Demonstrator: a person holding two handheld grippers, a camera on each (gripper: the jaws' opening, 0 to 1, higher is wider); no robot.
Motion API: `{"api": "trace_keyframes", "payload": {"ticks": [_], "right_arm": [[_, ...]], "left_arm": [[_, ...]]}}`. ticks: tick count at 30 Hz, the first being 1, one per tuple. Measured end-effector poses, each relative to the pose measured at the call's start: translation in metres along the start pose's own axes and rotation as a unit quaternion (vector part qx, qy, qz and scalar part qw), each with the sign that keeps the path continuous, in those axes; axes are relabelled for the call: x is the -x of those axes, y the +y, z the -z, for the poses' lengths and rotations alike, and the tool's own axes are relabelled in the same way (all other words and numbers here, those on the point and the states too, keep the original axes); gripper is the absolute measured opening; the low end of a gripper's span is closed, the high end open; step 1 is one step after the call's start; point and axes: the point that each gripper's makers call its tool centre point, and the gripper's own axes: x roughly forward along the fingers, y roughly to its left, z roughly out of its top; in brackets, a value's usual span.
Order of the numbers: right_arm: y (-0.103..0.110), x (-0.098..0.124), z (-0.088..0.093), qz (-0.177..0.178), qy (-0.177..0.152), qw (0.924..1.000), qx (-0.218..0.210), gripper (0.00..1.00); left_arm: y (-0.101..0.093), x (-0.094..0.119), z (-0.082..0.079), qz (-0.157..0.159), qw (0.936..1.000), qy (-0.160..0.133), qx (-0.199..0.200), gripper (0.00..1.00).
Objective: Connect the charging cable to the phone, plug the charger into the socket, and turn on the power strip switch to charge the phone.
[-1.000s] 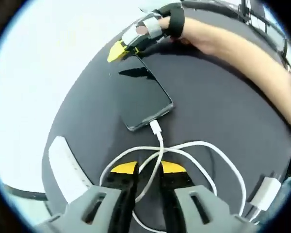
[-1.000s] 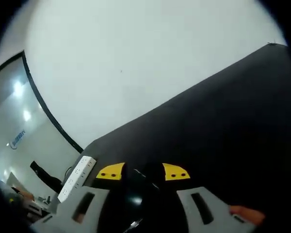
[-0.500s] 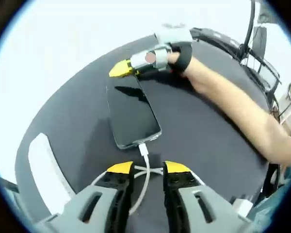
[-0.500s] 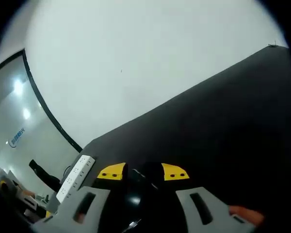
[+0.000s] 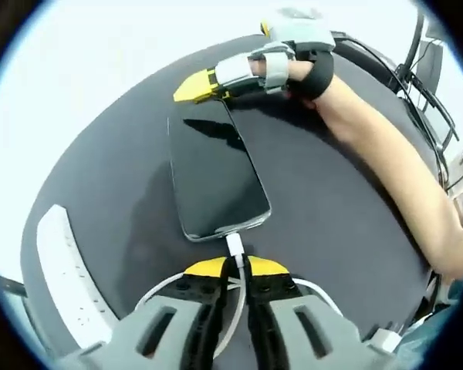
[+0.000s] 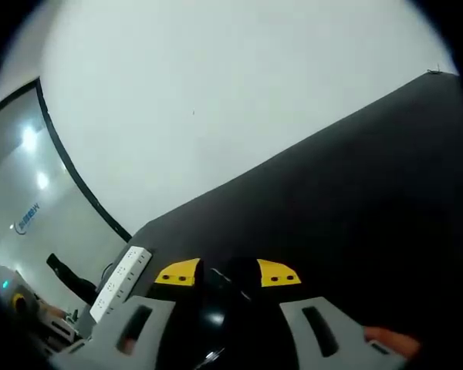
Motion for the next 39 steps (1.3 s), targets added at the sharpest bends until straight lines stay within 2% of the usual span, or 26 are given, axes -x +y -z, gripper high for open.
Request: {"api": "trace_keyframes", "payload": {"ticks": [10,11,17,21,25,31,35,38,39], "right_arm": [[-0.003,-0.002,-0.002,0.007,-0.001,1.0,0.004,0.23],[-0.003,-0.002,-0.002,0.008,-0.001,1.0,0.003,0.23],[-0.001,0.001,0.001,0.008,-0.002,1.0,0.003,0.23],[-0.001,0.001,0.002,0.009,-0.002,0.9999,-0.005,0.23],[-0.003,0.001,0.003,0.019,-0.001,0.9998,-0.005,0.19],[-0.003,0.001,0.004,0.018,0.001,0.9998,-0.005,0.19],[0.0,0.0,0.004,0.01,-0.005,0.9998,0.015,0.19],[0.001,-0.001,0.005,0.011,-0.007,0.9995,0.028,0.2],[0.001,-0.001,0.005,0.01,-0.007,0.9995,0.028,0.2]], "left_arm": [[0.0,0.0,0.001,-0.003,0.9999,0.013,0.009,0.01],[0.0,0.0,0.001,-0.005,0.9996,0.014,0.026,0.0],[-0.002,0.0,0.004,-0.006,0.9987,0.01,0.051,0.0],[-0.005,-0.001,0.006,-0.021,0.9984,0.02,0.048,0.0],[0.0,0.0,0.004,-0.026,0.9975,0.027,0.059,0.0],[0.007,-0.005,0.005,-0.034,0.9974,0.041,0.049,0.0],[0.006,-0.006,0.004,-0.021,0.9982,0.023,0.052,0.0],[0.006,-0.005,0.0,-0.03,0.9991,-0.011,0.03,0.01],[0.007,-0.005,-0.002,-0.035,0.9992,-0.02,0.005,0.03]]}}
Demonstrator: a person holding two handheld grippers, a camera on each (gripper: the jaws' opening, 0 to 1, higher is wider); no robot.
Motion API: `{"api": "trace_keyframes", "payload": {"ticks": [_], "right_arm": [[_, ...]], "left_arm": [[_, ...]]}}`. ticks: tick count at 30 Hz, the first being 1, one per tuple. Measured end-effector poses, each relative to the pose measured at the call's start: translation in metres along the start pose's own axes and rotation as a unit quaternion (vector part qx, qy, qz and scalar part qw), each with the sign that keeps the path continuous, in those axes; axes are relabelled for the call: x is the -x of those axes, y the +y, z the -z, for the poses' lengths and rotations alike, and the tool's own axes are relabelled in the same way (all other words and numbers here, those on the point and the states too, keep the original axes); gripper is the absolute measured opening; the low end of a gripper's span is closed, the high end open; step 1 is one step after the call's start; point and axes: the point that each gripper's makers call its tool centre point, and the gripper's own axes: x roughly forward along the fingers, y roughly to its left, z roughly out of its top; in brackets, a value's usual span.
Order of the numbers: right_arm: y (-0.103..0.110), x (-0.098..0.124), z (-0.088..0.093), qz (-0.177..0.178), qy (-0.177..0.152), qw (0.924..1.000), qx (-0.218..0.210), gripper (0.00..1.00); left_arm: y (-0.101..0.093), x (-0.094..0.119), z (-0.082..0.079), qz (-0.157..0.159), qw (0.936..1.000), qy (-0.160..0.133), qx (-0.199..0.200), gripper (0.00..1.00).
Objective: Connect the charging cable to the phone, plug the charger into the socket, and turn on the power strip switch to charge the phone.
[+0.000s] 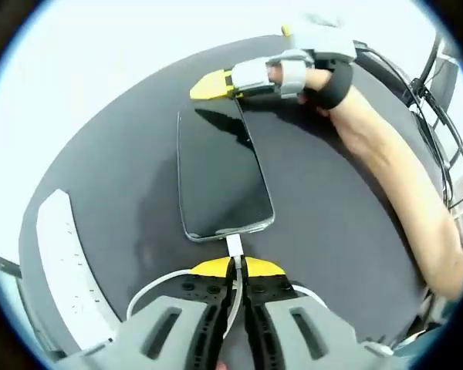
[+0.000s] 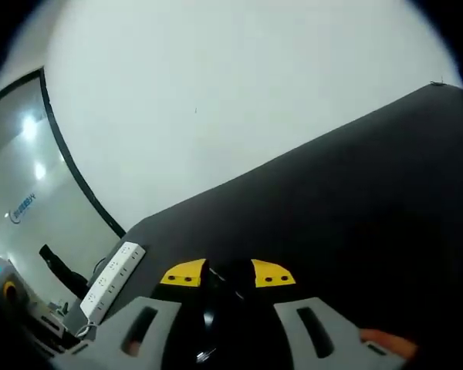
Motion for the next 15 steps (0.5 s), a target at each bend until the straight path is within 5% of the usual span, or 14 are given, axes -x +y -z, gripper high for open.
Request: {"api": "trace_keyframes", "payload": {"ticks": [3,6,10,15], "right_arm": [[0.004,0.001,-0.001,-0.014,0.0,0.9998,-0.013,0.25],[0.004,0.002,-0.002,-0.015,-0.001,0.9998,-0.016,0.27],[0.005,0.006,0.001,-0.01,-0.003,0.9998,-0.014,0.27],[0.004,0.01,-0.001,-0.005,-0.011,0.9997,-0.019,0.29]], "left_arm": [[0.007,0.006,-0.006,-0.049,0.9971,-0.04,-0.042,0.1],[-0.001,0.013,0.006,-0.041,0.9981,-0.041,-0.021,0.17],[0.009,0.033,-0.008,-0.02,0.9927,-0.113,0.038,0.26],[0.023,0.061,-0.012,-0.023,0.9857,-0.156,0.059,0.25]]}}
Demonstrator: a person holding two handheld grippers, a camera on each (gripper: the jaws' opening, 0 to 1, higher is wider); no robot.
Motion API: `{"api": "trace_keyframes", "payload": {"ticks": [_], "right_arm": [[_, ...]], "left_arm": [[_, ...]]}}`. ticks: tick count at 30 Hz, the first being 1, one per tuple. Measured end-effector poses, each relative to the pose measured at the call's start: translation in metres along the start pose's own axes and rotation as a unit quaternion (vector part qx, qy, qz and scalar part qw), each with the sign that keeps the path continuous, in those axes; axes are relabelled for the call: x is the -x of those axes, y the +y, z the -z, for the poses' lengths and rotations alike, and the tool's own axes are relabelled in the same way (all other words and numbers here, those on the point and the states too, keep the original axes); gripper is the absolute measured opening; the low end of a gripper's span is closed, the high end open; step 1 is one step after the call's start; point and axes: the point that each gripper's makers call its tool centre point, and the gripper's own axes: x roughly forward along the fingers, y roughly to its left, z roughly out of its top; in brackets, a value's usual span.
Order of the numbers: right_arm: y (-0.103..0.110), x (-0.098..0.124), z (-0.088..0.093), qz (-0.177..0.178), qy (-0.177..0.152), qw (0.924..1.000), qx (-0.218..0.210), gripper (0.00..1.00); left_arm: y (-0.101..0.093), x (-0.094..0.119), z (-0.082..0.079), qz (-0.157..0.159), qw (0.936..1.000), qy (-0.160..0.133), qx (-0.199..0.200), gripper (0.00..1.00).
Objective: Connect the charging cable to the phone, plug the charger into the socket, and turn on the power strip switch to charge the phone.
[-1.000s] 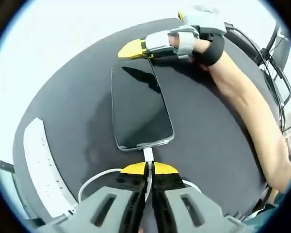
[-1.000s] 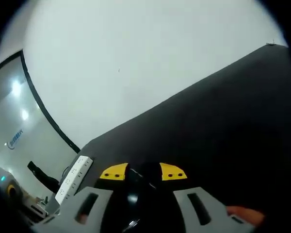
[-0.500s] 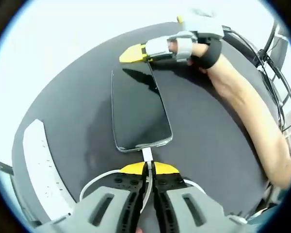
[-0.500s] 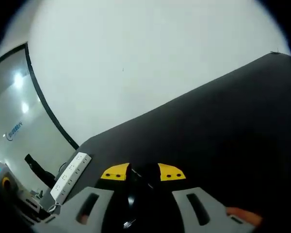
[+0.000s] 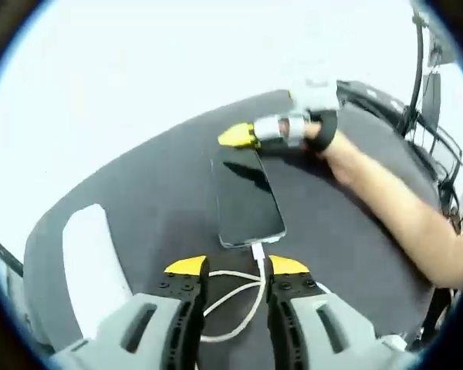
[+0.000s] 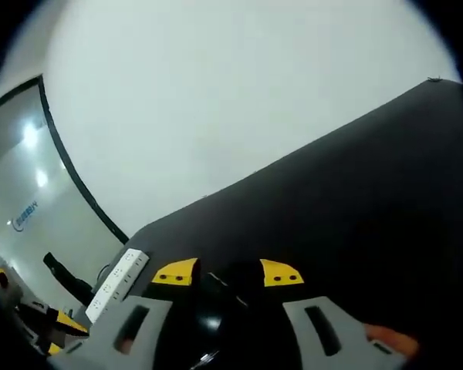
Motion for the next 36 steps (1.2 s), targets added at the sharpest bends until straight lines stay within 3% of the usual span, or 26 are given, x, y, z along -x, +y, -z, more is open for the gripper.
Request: {"api": "trace_keyframes", "payload": {"ticks": [4,6,9,10,13,14,16,17,18,19,21,22,23,24,25,27,29,30,31,32,33,34,35,36], "right_arm": [[-0.001,0.001,-0.001,0.003,-0.001,1.0,-0.001,0.29],[-0.001,0.005,-0.009,0.002,-0.02,0.9998,-0.005,0.29],[-0.001,0.018,-0.03,-0.021,-0.058,0.9966,-0.055,0.29],[0.003,0.029,-0.039,-0.04,-0.077,0.9928,-0.083,0.29],[0.027,0.061,-0.051,-0.111,-0.095,0.9813,-0.125,0.26],[0.048,0.08,-0.05,-0.152,-0.096,0.9791,-0.095,0.27],[0.079,0.109,-0.042,-0.186,-0.102,0.9771,-0.012,0.29],[0.085,0.118,-0.039,-0.188,-0.098,0.9772,0.017,0.29],[0.097,0.131,-0.034,-0.2,-0.1,0.9733,0.052,0.29],[0.119,0.153,-0.027,-0.23,-0.115,0.9601,0.11,0.29],[0.165,0.196,-0.008,-0.282,-0.139,0.9348,0.166,0.3],[0.179,0.211,0.003,-0.305,-0.129,0.9265,0.179,0.3],[0.199,0.233,0.017,-0.335,-0.121,0.9106,0.21,0.3],[0.21,0.245,0.025,-0.353,-0.114,0.8991,0.233,0.29],[0.219,0.254,0.035,-0.364,-0.092,0.8914,0.254,0.3],[0.241,0.278,0.066,-0.401,-0.022,0.8584,0.319,0.31],[0.255,0.295,0.094,-0.425,0.051,0.8383,0.338,0.36],[0.263,0.305,0.113,-0.432,0.103,0.8264,0.346,0.43],[0.267,0.307,0.122,-0.427,0.122,0.8208,0.36,0.48],[0.266,0.305,0.134,-0.407,0.152,0.8088,0.397,0.51],[0.263,0.302,0.142,-0.386,0.171,0.8033,0.42,0.51],[0.256,0.3,0.152,-0.363,0.212,0.7913,0.444,0.51],[0.251,0.297,0.159,-0.339,0.239,0.7874,0.456,0.52],[0.247,0.295,0.163,-0.318,0.259,0.7867,0.461,0.53]], "left_arm": [[0.003,0.027,-0.017,0.026,0.9972,-0.061,0.034,0.28],[0.007,0.042,-0.027,0.043,0.9932,-0.091,0.059,0.34],[0.009,0.067,-0.038,0.068,0.9804,-0.159,0.095,0.41],[0.012,0.078,-0.043,0.081,0.9707,-0.186,0.129,0.43],[0.018,0.107,-0.052,0.113,0.9457,-0.256,0.165,0.46],[0.015,0.121,-0.053,0.139,0.9354,-0.283,0.16,0.44],[0.012,0.139,-0.053,0.153,0.9157,-0.328,0.174,0.42],[0.006,0.155,-0.054,0.165,0.8981,-0.371,0.17,0.39],[0.008,0.164,-0.054,0.166,0.887,-0.392,0.179,0.4],[0.003,0.176,-0.051,0.171,0.8743,-0.417,0.18,0.42],[-0.005,0.189,-0.045,0.189,0.8672,-0.431,0.163,0.43],[-0.009,0.192,-0.039,0.195,0.8685,-0.428,0.157,0.38],[-0.015,0.197,-0.031,0.195,0.8736,-0.423,0.141,0.31],[-0.004,0.198,-0.032,0.182,0.878,-0.421,0.136,0.28],[-0.002,0.202,-0.025,0.164,0.8806,-0.426,0.126,0.29],[0.001,0.212,-0.01,0.168,0.8754,-0.434,0.131,0.3],[0.006,0.224,-0.005,0.184,0.8553,-0.454,0.17,0.33],[0.006,0.232,0.005,0.196,0.8494,-0.464,0.156,0.33],[0.013,0.234,0.008,0.194,0.8454,-0.474,0.153,0.3],[0.019,0.236,0.017,0.182,0.8474,-0.474,0.157,0.28],[0.017,0.237,0.025,0.163,0.8515,-0.478,0.143,0.28],[0.017,0.24,0.033,0.158,0.8523,-0.48,0.135,0.29],[0.016,0.242,0.038,0.16,0.8519,-0.48,0.137,0.32],[0.013,0.246,0.044,0.17,0.8465,-0.484,0.141,0.35]]}}
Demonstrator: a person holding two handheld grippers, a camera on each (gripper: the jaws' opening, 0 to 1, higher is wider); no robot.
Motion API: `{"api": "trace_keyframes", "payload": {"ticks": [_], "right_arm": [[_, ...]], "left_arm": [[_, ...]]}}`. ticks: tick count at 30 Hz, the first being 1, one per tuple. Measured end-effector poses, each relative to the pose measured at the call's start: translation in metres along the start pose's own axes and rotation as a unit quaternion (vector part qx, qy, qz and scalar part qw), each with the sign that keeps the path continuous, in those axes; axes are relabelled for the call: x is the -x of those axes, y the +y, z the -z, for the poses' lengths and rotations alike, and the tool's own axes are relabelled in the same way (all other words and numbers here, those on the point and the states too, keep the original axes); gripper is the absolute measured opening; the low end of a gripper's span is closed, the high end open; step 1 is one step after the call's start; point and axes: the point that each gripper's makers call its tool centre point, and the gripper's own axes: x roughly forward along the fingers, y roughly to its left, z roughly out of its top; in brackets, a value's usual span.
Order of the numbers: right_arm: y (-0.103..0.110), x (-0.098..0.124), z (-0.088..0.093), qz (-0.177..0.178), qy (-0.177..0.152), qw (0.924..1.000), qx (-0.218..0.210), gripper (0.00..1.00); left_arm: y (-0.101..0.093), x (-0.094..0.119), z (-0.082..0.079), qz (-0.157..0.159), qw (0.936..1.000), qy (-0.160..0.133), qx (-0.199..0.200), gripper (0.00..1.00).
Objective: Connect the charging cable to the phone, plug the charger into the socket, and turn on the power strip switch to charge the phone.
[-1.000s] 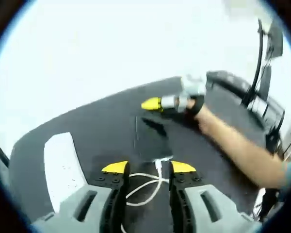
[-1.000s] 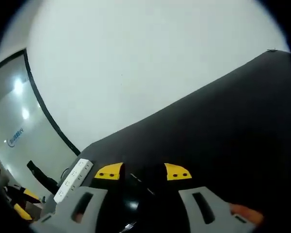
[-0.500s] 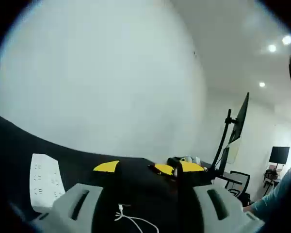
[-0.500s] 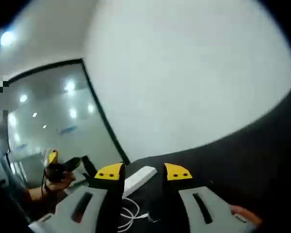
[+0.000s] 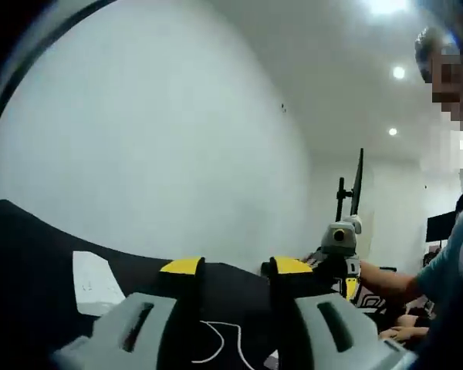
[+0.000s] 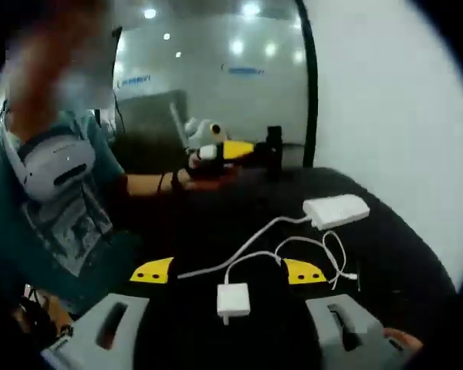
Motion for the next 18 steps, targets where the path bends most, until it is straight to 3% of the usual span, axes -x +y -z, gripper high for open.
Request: {"api": "trace_keyframes", "payload": {"ticks": [4,8,9,13,18], "right_arm": [[0.009,-0.015,0.01,-0.004,0.079,0.9969,-0.003,0.53],[0.009,-0.027,0.023,0.017,0.13,0.9913,0.008,0.49],[0.004,-0.031,0.028,0.03,0.148,0.9885,0.012,0.49],[0.002,-0.047,0.049,0.025,0.215,0.9761,0.019,0.45],[-0.004,-0.076,0.069,-0.005,0.288,0.957,0.033,0.45]], "left_arm": [[-0.008,0.018,0.003,0.007,0.9998,-0.012,0.016,0.47],[-0.003,0.032,0.014,-0.01,0.9997,0.013,-0.021,0.48],[-0.003,0.035,0.015,-0.011,0.9995,0.015,-0.024,0.48],[0.002,0.045,0.018,-0.017,0.9993,0.024,-0.024,0.47],[0.007,0.056,0.013,-0.031,0.9993,0.016,-0.017,0.45]]}}
